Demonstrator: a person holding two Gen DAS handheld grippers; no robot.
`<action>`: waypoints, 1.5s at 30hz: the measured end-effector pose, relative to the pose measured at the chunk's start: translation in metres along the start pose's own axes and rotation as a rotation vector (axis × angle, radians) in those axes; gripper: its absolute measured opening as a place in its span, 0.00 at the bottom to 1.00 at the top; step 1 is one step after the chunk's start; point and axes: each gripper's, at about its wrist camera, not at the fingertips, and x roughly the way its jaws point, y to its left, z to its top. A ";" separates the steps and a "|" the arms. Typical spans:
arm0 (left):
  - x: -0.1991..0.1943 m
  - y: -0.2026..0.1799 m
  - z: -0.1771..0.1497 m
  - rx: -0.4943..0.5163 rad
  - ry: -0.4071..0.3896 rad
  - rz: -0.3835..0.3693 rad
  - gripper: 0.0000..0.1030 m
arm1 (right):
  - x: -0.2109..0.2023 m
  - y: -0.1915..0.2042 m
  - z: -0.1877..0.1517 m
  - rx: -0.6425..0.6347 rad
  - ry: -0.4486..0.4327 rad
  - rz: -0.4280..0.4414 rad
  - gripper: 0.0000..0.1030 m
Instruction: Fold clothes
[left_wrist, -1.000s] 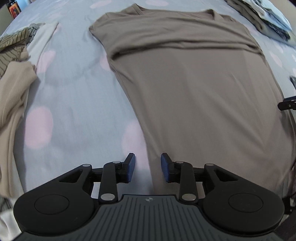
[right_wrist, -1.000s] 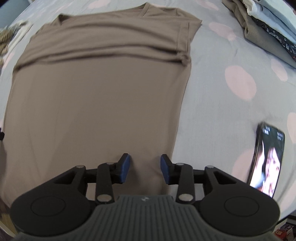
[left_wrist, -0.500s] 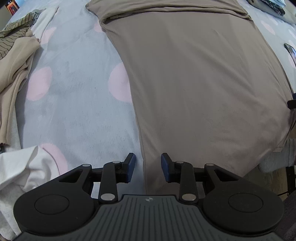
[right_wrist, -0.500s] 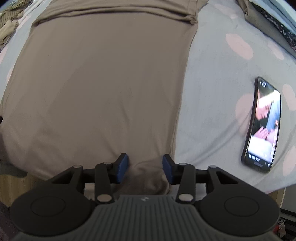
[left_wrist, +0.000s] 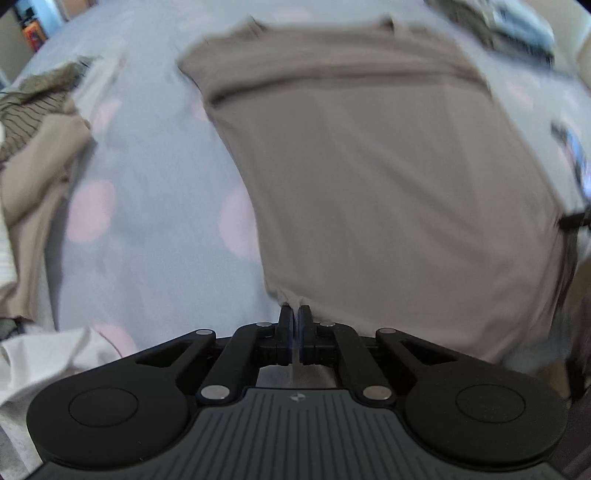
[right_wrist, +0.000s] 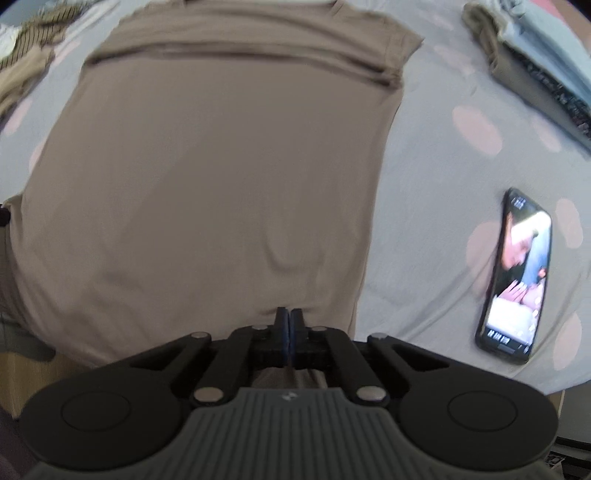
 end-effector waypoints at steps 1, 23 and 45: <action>-0.003 0.003 0.005 -0.015 -0.027 0.009 0.01 | -0.004 -0.001 0.003 0.008 -0.022 -0.006 0.00; 0.010 0.022 0.028 0.002 -0.119 0.240 0.20 | 0.006 -0.008 0.063 -0.008 -0.243 -0.198 0.28; -0.008 -0.032 -0.031 0.545 -0.030 0.174 0.25 | 0.002 0.053 -0.012 -0.669 -0.030 -0.165 0.28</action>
